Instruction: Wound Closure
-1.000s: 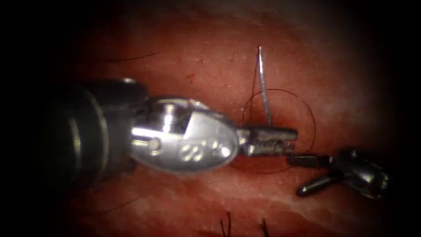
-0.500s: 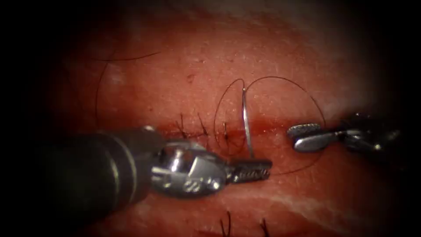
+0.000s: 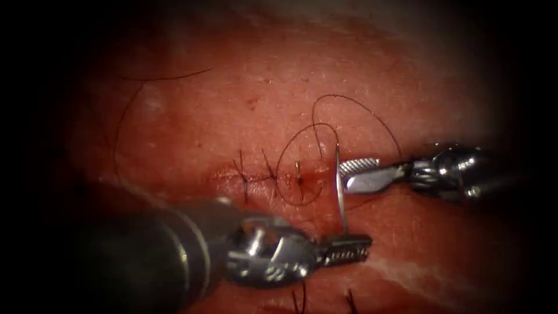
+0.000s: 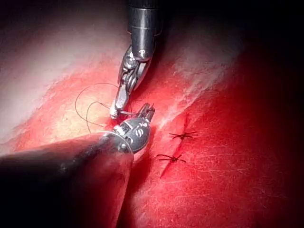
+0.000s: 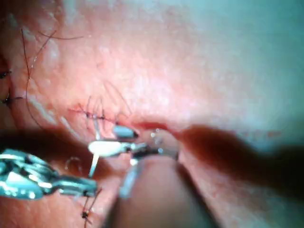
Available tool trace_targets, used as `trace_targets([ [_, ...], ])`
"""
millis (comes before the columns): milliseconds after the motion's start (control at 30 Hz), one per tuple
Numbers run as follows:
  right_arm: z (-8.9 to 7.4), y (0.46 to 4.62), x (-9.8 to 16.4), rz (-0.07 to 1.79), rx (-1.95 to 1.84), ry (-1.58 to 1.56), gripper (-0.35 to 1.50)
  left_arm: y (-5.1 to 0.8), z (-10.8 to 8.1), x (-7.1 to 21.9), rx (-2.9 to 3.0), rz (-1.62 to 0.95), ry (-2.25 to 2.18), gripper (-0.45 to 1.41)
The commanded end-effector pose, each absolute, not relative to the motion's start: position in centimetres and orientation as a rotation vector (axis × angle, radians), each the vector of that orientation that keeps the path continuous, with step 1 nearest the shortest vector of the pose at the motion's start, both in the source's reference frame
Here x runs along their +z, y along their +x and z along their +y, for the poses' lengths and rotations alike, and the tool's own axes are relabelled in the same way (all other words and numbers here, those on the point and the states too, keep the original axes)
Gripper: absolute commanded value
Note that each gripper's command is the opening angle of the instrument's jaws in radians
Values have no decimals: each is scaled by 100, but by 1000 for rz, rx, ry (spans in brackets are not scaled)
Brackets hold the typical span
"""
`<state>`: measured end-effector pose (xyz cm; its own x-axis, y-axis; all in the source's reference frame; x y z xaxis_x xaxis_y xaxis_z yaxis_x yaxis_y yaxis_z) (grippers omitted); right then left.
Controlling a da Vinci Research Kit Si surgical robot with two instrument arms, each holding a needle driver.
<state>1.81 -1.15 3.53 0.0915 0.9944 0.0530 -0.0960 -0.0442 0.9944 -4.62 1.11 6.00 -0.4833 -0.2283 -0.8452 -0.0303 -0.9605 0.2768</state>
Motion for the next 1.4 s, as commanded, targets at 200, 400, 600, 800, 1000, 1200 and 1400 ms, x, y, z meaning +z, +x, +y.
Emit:
trace_targets([
  [200, -128, 188, 369, 1026, 1212, 1213, 88, -472, 105, 604, -2570, -383, 1536, -45],
  [400, -132, 194, 366, 1012, 1230, 1237, 69, -473, 105, 605, -2569, -383, 1536, -45],
  [600, -132, 195, 361, 1008, 1226, 1245, 78, -473, 105, 611, -2566, -377, 1520, -45],
  [800, -132, 190, 359, 1031, 1227, 1255, 96, -472, 105, 614, -2564, -377, 1519, -45],
  [1000, -135, 187, 356, 1039, 1225, 1261, 106, -472, 105, 614, -2565, -378, 1519, -45],
  [1200, -136, 198, 356, 1041, 1217, 1269, 103, -473, 104, 613, -2565, -378, 1518, -45],
  [1400, -136, 196, 356, 1011, 1235, 1286, 34, -473, 105, 613, -2566, -375, 1516, -45],
])
